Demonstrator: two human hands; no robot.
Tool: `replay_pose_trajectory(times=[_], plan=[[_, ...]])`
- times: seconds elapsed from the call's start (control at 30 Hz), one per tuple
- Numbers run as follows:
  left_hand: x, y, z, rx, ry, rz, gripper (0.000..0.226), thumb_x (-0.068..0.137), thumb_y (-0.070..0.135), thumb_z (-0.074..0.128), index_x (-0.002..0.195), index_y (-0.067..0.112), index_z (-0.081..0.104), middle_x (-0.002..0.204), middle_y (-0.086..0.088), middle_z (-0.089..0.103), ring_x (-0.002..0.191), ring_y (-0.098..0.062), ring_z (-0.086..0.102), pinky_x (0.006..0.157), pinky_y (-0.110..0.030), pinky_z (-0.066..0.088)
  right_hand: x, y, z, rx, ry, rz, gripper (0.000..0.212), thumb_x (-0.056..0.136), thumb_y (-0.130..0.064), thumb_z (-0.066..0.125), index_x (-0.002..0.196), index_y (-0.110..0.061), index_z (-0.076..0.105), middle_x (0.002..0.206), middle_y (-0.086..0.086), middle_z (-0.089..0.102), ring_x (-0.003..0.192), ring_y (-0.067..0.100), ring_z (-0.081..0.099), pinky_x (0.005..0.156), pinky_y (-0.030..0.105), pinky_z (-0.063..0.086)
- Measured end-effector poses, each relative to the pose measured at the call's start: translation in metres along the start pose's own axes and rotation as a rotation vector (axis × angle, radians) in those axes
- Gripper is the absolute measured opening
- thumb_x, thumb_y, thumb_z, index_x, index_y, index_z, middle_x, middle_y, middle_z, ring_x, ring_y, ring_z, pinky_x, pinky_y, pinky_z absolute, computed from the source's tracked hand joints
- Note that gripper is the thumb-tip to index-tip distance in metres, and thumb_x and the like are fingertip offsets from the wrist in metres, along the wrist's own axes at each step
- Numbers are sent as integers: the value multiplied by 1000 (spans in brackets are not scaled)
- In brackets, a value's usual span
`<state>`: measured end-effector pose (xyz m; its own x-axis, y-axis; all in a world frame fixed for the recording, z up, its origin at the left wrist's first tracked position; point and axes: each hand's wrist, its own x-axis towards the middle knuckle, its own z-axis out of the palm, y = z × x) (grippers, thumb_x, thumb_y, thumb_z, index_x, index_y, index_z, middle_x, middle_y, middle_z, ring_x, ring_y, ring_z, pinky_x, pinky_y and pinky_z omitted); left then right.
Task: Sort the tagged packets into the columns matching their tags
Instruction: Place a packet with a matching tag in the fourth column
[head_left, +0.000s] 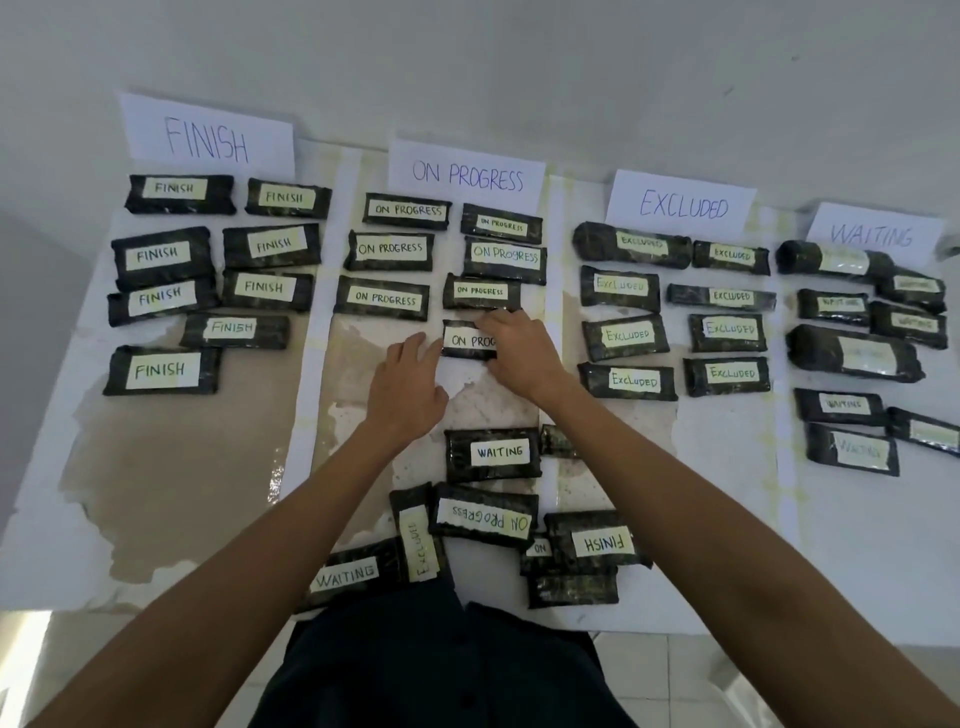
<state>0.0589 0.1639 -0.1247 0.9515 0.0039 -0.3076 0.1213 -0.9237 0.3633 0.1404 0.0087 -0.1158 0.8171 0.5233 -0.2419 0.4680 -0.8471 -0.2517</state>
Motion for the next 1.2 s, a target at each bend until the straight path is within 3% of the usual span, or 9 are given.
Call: replay_pose_trajectory(times=[0.2, 0.33, 0.43, 0.67, 0.87, 1.2], plan=[[-21, 4, -2, -35, 12, 1, 62, 86, 19, 55, 143, 8, 32, 145, -19, 34, 128, -38, 34, 101, -47, 37, -32, -2, -11, 81, -2, -47, 51, 82, -12, 62, 132, -11, 50, 131, 11, 51, 120, 30, 47, 99, 42, 38], [-48, 11, 0, -82, 17, -14, 59, 86, 18, 54, 141, 7, 34, 141, -18, 40, 127, -37, 36, 103, -46, 37, -82, -8, -16, 125, -176, -109, 55, 80, -20, 68, 132, -17, 49, 132, 7, 49, 121, 24, 44, 100, 36, 38], [-68, 19, 5, -120, 23, -24, 58, 86, 17, 54, 141, 8, 36, 138, -18, 43, 125, -36, 39, 100, -45, 39, -112, -7, 0, -18, -269, -178, 63, 78, -29, 70, 135, -18, 44, 129, 8, 45, 116, 26, 43, 95, 39, 40], [-96, 41, 11, -173, 15, -93, 58, 87, 19, 54, 141, 9, 36, 140, -14, 42, 127, -33, 37, 103, -42, 36, -123, -6, 20, -98, -190, -145, 61, 82, -23, 68, 135, -13, 40, 126, 14, 45, 115, 32, 42, 93, 41, 39], [-98, 67, 2, -203, 148, -32, 56, 85, 16, 58, 138, 9, 41, 135, -13, 47, 122, -31, 42, 99, -42, 40, -127, 4, -4, -6, -110, -112, 62, 75, -21, 69, 132, -14, 44, 123, 12, 49, 110, 31, 46, 89, 38, 42], [-100, 156, 16, -187, 140, 172, 55, 85, 15, 58, 137, 9, 43, 135, -12, 48, 122, -32, 42, 99, -42, 41, -218, 108, -56, 41, 34, -18, 67, 72, -5, 67, 134, -16, 44, 128, 9, 51, 113, 29, 48, 93, 39, 44]])
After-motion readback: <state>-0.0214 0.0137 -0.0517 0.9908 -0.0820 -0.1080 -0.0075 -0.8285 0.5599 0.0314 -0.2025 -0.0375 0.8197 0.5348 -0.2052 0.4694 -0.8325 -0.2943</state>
